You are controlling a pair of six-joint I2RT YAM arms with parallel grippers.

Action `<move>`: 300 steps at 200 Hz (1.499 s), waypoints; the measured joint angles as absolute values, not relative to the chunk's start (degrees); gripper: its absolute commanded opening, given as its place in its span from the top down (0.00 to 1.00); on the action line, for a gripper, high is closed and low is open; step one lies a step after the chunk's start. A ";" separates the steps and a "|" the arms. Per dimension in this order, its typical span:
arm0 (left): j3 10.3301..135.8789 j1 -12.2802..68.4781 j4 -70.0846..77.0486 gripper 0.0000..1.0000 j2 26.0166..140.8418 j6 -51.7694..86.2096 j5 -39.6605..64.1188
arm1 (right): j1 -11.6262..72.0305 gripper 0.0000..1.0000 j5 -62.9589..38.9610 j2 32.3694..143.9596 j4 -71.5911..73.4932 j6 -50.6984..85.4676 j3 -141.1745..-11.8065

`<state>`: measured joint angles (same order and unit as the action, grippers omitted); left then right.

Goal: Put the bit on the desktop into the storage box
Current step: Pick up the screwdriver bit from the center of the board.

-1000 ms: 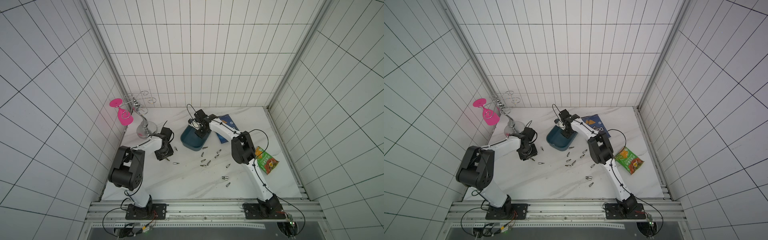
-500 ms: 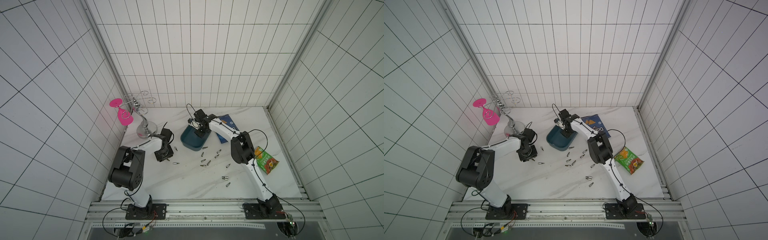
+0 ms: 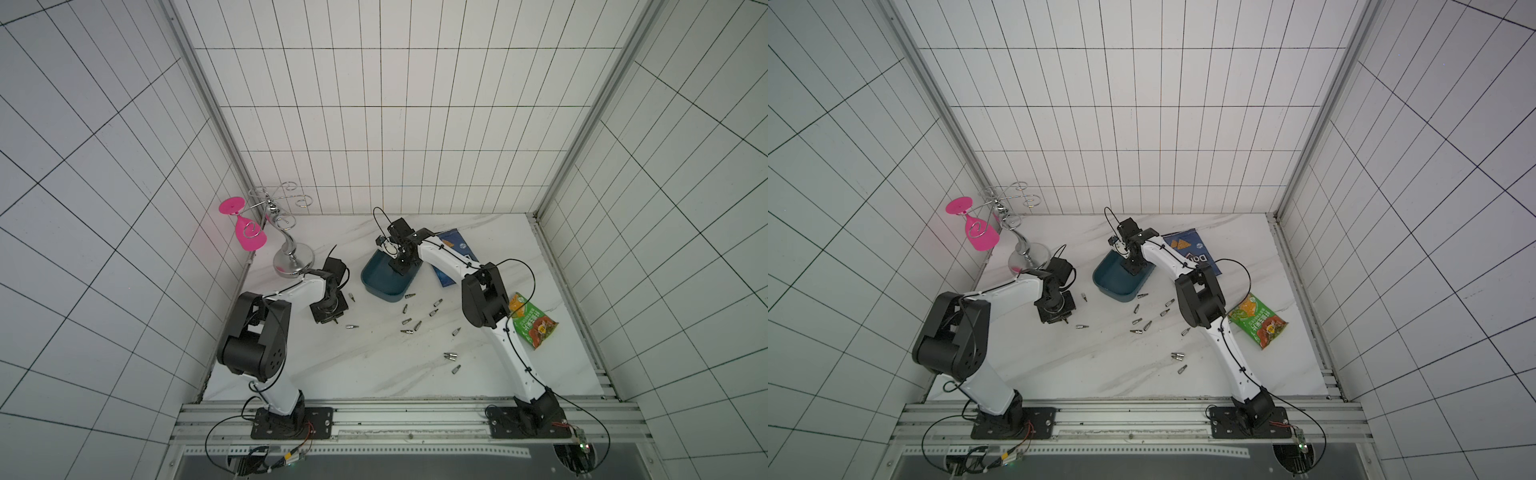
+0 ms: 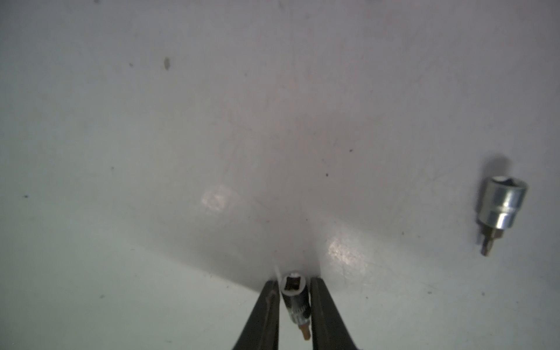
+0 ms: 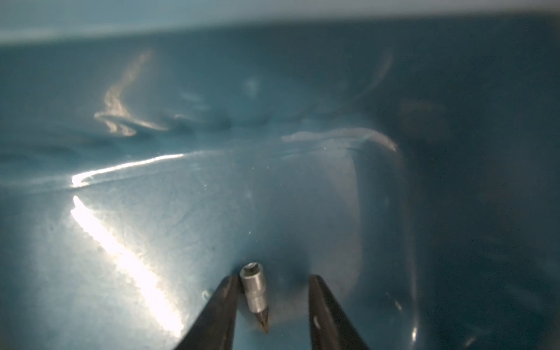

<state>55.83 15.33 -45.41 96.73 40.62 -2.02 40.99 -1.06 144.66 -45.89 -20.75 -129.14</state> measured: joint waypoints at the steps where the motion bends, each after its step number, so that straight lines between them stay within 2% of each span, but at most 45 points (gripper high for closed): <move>1: 55.83 15.33 -45.41 0.82 96.73 40.64 -2.04 | 40.99 0.50 -1.04 144.66 -45.89 -20.73 -129.16; 21: 55.79 15.49 -45.39 0.89 96.71 40.88 -2.07 | 40.99 0.42 -0.58 144.66 -45.95 -20.56 -129.45; 41: 55.75 15.57 -45.25 1.00 96.62 40.95 -2.07 | 41.01 0.39 0.36 144.62 -46.09 -20.49 -129.88; 80: 55.37 15.64 -45.01 1.00 96.03 40.97 -2.07 | 41.01 0.35 3.51 142.45 -46.52 -19.90 -129.80; 120: 56.66 16.05 -46.83 1.00 93.06 40.97 -2.04 | 41.01 0.32 6.92 131.70 -45.65 -18.81 -127.28; 161: 65.17 17.85 -50.39 1.00 91.68 40.99 -1.89 | 40.88 0.31 12.23 119.42 -44.95 -15.62 -121.14; 195: 73.84 20.21 -51.42 1.00 92.31 41.36 -0.75 | 40.84 0.31 20.23 112.18 -47.68 -6.24 -112.49; 248: 87.31 23.29 -50.65 1.00 100.90 40.84 2.81 | 39.77 0.31 29.19 100.36 -52.88 7.73 -93.49; 300: 97.65 24.03 -49.98 1.00 114.10 39.20 7.03 | 37.87 0.30 32.32 92.05 -59.22 21.78 -88.16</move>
<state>97.65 24.03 -49.98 114.10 39.20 7.03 37.87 32.32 92.05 -59.22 21.78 -88.16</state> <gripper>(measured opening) 0.136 0.698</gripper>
